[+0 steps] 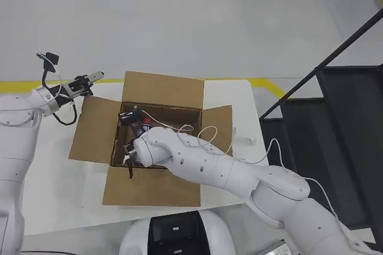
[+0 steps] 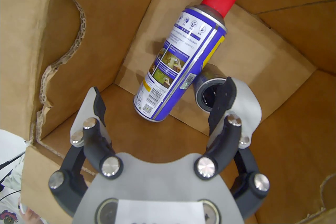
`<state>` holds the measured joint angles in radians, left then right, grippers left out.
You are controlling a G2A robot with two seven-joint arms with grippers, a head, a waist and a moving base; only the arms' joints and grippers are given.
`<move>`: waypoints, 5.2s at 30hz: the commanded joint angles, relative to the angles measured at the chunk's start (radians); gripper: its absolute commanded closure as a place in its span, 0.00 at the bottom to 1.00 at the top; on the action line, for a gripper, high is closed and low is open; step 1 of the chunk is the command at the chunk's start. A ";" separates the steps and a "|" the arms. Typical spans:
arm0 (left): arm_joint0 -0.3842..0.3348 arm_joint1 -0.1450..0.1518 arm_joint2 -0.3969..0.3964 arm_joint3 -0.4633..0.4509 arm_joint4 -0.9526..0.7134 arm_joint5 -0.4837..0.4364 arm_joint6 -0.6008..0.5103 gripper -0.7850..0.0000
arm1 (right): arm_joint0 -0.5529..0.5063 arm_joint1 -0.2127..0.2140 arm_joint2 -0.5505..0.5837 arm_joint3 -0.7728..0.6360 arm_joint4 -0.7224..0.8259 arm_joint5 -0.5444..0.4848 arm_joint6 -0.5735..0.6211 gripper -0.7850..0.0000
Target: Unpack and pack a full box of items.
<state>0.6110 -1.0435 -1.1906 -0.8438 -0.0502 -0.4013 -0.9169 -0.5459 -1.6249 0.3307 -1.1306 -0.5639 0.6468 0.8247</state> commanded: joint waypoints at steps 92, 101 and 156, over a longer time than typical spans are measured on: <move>0.000 0.000 0.000 0.000 -0.001 0.000 0.000 0.00 | 0.038 -0.312 0.101 0.626 0.105 -0.024 -0.097 1.00; 0.000 0.000 0.000 0.000 -0.001 0.000 0.000 0.00 | 0.056 -0.352 0.105 0.680 0.094 -0.025 -0.123 1.00; 0.000 0.000 0.000 0.000 -0.001 0.000 0.000 0.00 | -0.575 0.005 0.533 -0.624 -0.585 -0.061 0.003 1.00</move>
<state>0.6110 -1.0435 -1.1906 -0.8438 -0.0502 -0.4013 -0.9169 -1.0944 -1.6257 0.8446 -1.7243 -1.1575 0.6203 0.8405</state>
